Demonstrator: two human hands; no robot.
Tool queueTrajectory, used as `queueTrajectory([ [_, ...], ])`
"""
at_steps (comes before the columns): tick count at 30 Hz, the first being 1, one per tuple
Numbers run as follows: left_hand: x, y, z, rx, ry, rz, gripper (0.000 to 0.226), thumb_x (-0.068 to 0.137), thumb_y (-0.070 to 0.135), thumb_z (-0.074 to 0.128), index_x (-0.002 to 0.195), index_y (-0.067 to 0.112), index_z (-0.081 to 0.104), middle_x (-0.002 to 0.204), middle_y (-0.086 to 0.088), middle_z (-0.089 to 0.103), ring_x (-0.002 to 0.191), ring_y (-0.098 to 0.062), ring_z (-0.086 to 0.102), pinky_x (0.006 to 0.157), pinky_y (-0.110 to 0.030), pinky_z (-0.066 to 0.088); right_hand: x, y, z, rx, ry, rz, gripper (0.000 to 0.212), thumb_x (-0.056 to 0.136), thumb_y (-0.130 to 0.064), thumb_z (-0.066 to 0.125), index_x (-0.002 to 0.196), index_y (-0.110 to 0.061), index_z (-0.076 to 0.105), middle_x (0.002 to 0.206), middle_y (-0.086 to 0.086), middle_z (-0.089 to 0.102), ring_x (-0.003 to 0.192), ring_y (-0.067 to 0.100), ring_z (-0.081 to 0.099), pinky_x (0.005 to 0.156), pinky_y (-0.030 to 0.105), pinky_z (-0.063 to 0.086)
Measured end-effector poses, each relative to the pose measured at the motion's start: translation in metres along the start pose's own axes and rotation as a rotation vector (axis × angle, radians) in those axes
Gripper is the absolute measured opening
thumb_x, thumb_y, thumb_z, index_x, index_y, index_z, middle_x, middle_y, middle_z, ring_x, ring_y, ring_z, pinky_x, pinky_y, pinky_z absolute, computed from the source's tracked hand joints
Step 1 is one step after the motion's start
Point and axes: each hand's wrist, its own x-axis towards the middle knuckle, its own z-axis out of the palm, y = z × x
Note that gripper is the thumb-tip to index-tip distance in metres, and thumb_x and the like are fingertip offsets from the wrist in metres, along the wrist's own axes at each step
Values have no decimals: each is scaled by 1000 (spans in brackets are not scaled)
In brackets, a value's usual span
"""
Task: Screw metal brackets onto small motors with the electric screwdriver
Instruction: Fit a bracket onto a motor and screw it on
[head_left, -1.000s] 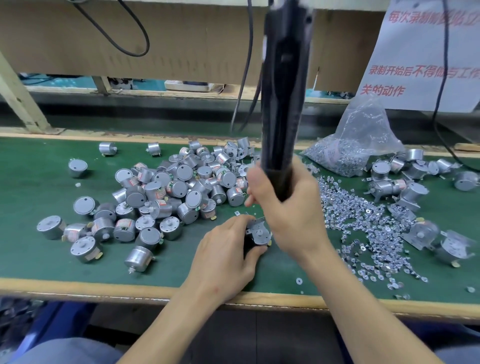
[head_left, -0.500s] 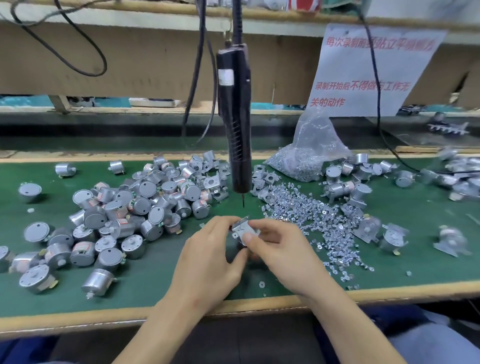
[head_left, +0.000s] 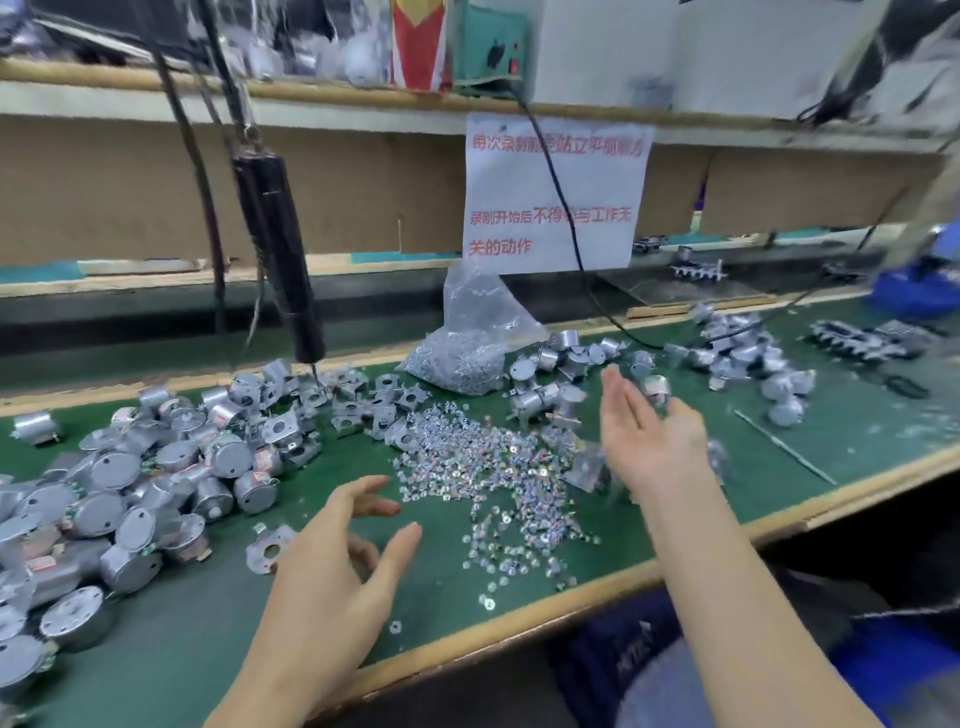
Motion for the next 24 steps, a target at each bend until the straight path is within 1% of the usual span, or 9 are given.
queueTrajectory([
  [4, 2, 4, 0, -30, -29, 0, 41, 84, 42, 68, 121, 45, 50, 108, 35, 60, 71, -7, 64, 68, -6, 42, -10, 23, 15, -134, -77, 47, 42, 111, -29, 41, 125, 6, 61, 104, 20, 75, 72, 20, 77, 58, 22, 58],
  [7, 2, 5, -5, -13, -14, -5, 37, 85, 41, 68, 118, 45, 51, 107, 34, 60, 71, -6, 64, 69, -4, 40, -27, 59, 23, -457, -218, 25, 25, 106, -21, 54, 115, -1, 67, 97, 10, 78, 79, 16, 76, 66, 23, 59],
  [9, 1, 4, -10, -1, 8, -14, 35, 86, 41, 67, 117, 44, 53, 106, 30, 62, 72, -5, 64, 70, -4, 40, -36, 86, 30, -691, -324, -11, 21, 102, -21, 63, 112, -3, 68, 105, 11, 77, 88, 18, 75, 74, 26, 61],
  [11, 0, 0, -17, 30, 33, -18, 32, 87, 40, 67, 117, 41, 54, 105, 27, 63, 73, -5, 63, 69, -7, 40, -48, 114, 39, -922, -445, -85, 32, 97, -29, 70, 121, -8, 66, 121, 10, 71, 104, 17, 71, 85, 28, 60],
  [14, 0, -8, -28, 111, 89, -25, 32, 87, 40, 66, 118, 36, 56, 105, 25, 62, 74, -3, 61, 73, -14, 41, -59, 148, 55, -1210, -616, -215, 69, 88, -47, 78, 146, -23, 50, 145, -6, 54, 128, 10, 54, 105, 34, 48],
  [18, -3, -24, -44, 180, 182, -82, 33, 88, 40, 66, 118, 30, 58, 100, 18, 61, 71, -5, 58, 77, -30, 46, -62, 187, 72, -1320, -759, -268, 98, 76, -59, 83, 156, -35, 31, 159, -7, 38, 144, 13, 37, 116, 42, 36],
  [20, -5, -31, -51, 223, 226, -107, 33, 88, 39, 65, 119, 28, 58, 99, 14, 57, 71, -5, 57, 76, -29, 41, -62, 204, 77, -1340, -789, -291, 102, 75, -59, 83, 157, -34, 28, 160, -5, 37, 145, 14, 36, 117, 42, 35],
  [22, -7, -36, -57, 276, 270, -132, 35, 89, 36, 64, 122, 26, 57, 109, 10, 51, 77, -6, 58, 76, -28, 40, -63, 218, 82, -1280, -817, -274, 97, 77, -53, 84, 155, -31, 31, 151, -5, 49, 138, 13, 47, 114, 43, 40],
  [24, -7, -39, -62, 332, 326, -165, 37, 90, 34, 63, 124, 22, 55, 120, 5, 46, 76, -14, 60, 74, -36, 49, -65, 225, 87, -1180, -852, -287, 75, 81, -43, 84, 143, -23, 46, 112, -17, 70, 107, 4, 65, 96, 37, 52],
])
